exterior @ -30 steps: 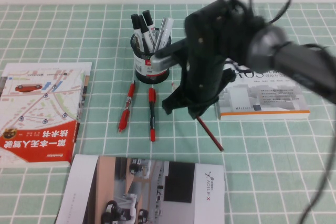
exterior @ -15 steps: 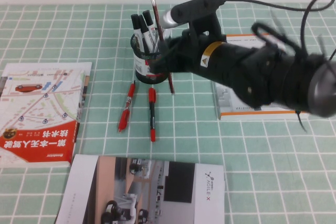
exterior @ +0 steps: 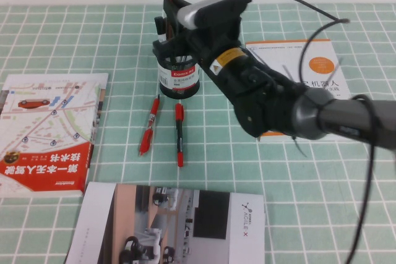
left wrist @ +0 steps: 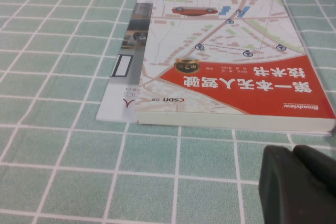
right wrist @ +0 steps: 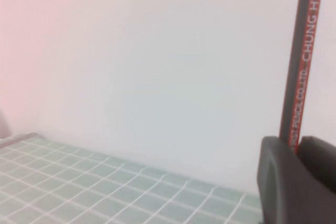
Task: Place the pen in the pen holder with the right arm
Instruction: Place the pen onto the pen holder
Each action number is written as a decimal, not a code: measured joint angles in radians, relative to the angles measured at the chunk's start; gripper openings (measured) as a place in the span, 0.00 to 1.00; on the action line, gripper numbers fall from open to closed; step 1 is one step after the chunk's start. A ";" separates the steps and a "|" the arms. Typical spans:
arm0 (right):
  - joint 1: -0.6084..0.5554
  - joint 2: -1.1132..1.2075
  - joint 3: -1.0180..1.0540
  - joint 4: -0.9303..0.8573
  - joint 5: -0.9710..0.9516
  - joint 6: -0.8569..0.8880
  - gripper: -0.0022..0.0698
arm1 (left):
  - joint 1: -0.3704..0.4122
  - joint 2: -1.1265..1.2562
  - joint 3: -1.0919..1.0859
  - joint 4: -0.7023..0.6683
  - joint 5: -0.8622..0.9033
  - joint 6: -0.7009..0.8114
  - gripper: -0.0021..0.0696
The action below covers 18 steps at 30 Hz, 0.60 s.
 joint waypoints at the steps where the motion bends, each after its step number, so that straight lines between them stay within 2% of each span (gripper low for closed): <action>1: 0.000 0.023 -0.031 0.001 0.000 -0.016 0.05 | 0.000 0.000 0.000 0.000 0.000 0.000 0.02; 9: 0.000 0.149 -0.208 0.006 0.087 -0.066 0.05 | 0.000 0.000 0.000 0.000 0.000 0.000 0.02; 18: -0.002 0.190 -0.232 0.011 0.168 -0.072 0.05 | 0.000 0.000 0.000 0.000 0.000 0.000 0.02</action>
